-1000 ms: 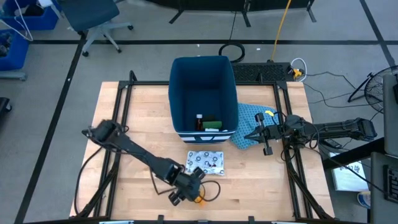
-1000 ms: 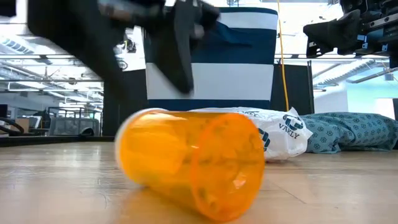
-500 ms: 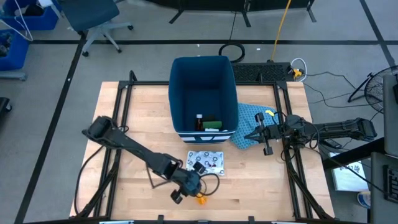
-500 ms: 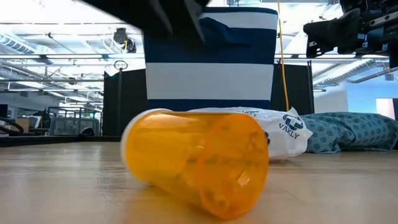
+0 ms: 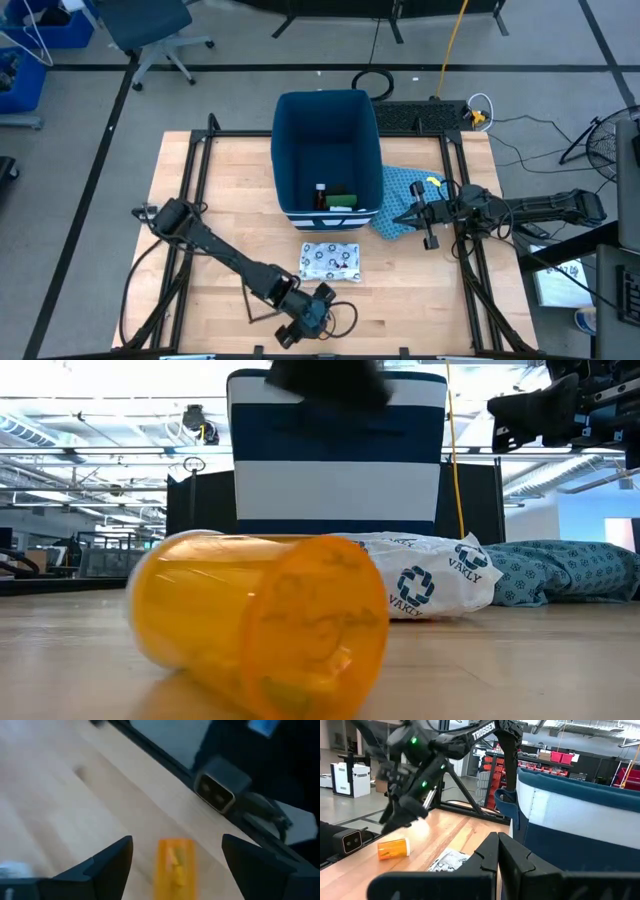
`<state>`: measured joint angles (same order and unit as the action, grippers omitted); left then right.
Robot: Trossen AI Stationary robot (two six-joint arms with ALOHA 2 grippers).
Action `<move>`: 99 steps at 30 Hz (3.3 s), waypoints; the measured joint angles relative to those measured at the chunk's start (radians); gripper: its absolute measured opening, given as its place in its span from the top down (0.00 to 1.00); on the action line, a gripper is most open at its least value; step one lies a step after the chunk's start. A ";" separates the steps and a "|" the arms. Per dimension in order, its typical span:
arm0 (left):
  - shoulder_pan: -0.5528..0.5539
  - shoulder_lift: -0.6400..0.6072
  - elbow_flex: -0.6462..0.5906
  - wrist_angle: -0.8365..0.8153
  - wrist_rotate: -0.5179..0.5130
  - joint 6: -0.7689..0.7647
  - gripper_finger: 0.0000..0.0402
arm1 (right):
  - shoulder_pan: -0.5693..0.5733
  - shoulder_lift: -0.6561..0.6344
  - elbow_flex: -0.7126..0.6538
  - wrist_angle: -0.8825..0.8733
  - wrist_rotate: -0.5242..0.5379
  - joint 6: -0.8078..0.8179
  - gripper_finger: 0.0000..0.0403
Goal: Pick & place medical supplies in basket/bin
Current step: Put the orange medicine bottle into the blue bin
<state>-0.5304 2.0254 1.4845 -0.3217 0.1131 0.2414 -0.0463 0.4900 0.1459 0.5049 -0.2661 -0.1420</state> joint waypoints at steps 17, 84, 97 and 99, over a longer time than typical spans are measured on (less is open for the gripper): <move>-0.021 0.098 -0.002 -0.059 -0.035 0.017 0.36 | 0.000 0.026 0.000 0.015 0.000 0.009 1.00; 0.471 -1.552 -1.181 0.620 -0.018 -0.251 0.55 | 0.000 0.029 0.000 -0.023 0.001 0.176 1.00; 0.471 -1.579 -1.327 0.878 -0.129 -0.356 0.55 | 0.000 0.029 0.000 -0.024 0.003 0.129 1.00; 0.471 -1.572 -1.296 0.872 -0.202 -0.388 0.55 | 0.000 0.028 0.000 -0.023 0.003 0.127 1.00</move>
<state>-0.0589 0.4534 0.1885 0.5507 -0.0886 -0.1467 -0.0460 0.5182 0.1459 0.4816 -0.2634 -0.0151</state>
